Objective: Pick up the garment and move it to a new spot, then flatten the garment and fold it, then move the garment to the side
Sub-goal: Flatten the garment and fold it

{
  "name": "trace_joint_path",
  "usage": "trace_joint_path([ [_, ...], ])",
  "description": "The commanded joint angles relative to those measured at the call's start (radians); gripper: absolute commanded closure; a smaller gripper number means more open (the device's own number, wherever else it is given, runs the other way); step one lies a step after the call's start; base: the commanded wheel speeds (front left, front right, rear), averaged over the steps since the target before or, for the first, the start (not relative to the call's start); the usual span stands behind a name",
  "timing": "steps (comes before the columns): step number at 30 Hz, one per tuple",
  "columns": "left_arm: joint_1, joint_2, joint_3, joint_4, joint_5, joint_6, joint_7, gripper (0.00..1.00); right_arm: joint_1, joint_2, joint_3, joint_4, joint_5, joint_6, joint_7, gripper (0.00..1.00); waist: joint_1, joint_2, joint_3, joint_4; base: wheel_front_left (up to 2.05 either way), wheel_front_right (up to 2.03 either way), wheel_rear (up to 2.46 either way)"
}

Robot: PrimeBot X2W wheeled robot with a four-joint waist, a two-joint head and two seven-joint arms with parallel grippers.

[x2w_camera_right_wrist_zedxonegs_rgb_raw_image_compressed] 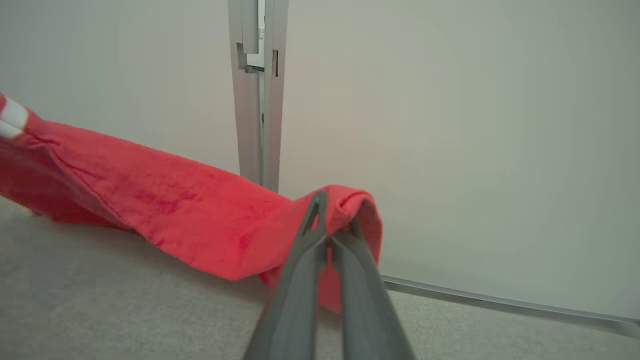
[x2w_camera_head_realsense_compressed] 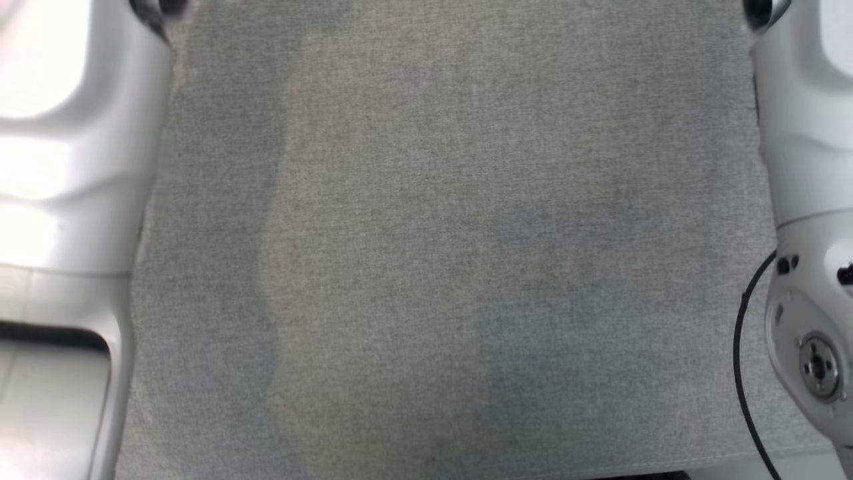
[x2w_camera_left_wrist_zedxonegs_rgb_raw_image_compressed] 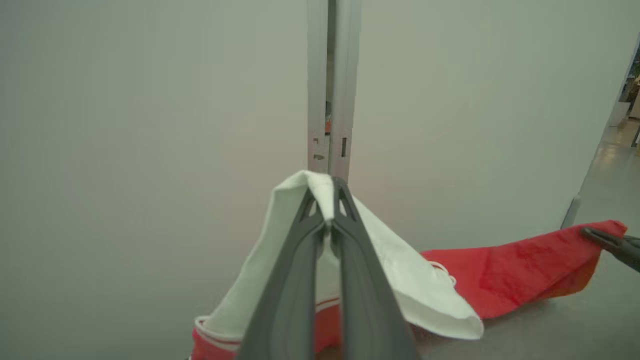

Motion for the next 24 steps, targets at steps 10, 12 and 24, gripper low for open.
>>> trace_joint_path([
  [10,0.367,0.063,0.088,-0.24,-0.056,-0.008,-0.008,1.0,0.246,-0.002,0.066,-0.121,0.239,-0.001,-0.006,1.0,-0.0002,0.0,-0.083,-0.005,0.0,0.0,0.0],
  [12,0.448,0.062,0.112,-0.295,-0.069,-0.008,-0.008,1.0,0.294,-0.005,0.079,-0.149,0.277,-0.001,-0.006,1.0,-0.0002,0.0,-0.116,-0.004,0.0,0.0,0.0],
  [24,0.942,0.01,0.223,-0.555,-0.125,-0.008,-0.008,1.0,0.64,-0.061,0.125,-0.35,0.434,-0.001,0.011,1.0,-0.0002,0.0,-0.339,0.019,0.0,0.0,0.0],
])
